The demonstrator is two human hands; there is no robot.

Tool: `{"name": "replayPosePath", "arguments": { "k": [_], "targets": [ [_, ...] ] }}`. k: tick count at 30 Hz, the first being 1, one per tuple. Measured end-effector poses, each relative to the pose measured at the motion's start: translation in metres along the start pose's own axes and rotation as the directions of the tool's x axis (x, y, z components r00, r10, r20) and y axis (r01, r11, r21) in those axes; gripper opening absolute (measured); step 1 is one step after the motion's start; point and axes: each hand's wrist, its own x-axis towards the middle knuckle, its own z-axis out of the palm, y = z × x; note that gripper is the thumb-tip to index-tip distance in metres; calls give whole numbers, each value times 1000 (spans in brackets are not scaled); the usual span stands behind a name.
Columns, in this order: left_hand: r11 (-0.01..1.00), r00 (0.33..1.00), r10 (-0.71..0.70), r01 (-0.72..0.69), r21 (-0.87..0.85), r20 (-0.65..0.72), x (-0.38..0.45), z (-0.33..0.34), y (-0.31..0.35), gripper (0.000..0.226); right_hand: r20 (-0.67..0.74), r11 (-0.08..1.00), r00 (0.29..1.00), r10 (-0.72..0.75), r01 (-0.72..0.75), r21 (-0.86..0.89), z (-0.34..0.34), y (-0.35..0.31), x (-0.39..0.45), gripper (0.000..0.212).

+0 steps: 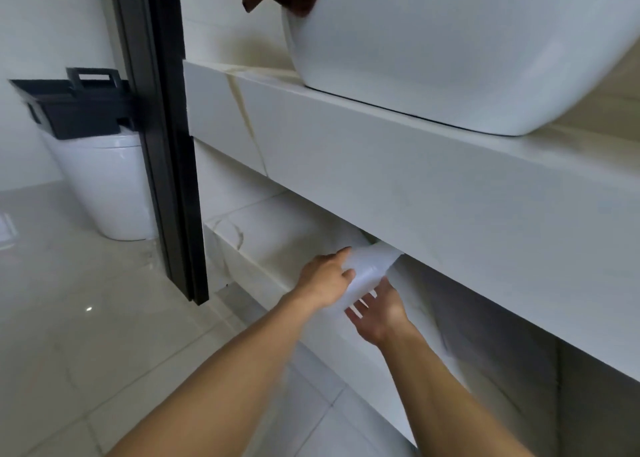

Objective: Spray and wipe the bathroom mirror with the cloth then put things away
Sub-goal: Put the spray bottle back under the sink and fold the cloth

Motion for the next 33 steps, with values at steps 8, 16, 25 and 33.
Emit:
{"name": "replayPosePath", "arguments": {
  "k": [8,16,25,33],
  "targets": [
    [984,985,20,12,-179,173,24,19,14,56,-96,975,973,-208,197,-106,-24,-22,-2,35],
    [777,974,-25,160,-609,223,31,47,-10,49,-18,966,966,-260,260,-1,-33,-8,-9,59],
    [653,973,-51,203,-730,225,36,60,-24,50,56,963,961,-271,269,29,-42,-1,-4,67],
    [389,958,-144,283,-877,246,31,58,-18,65,35,959,960,-279,277,54,-46,3,-7,80]
  ]
}}
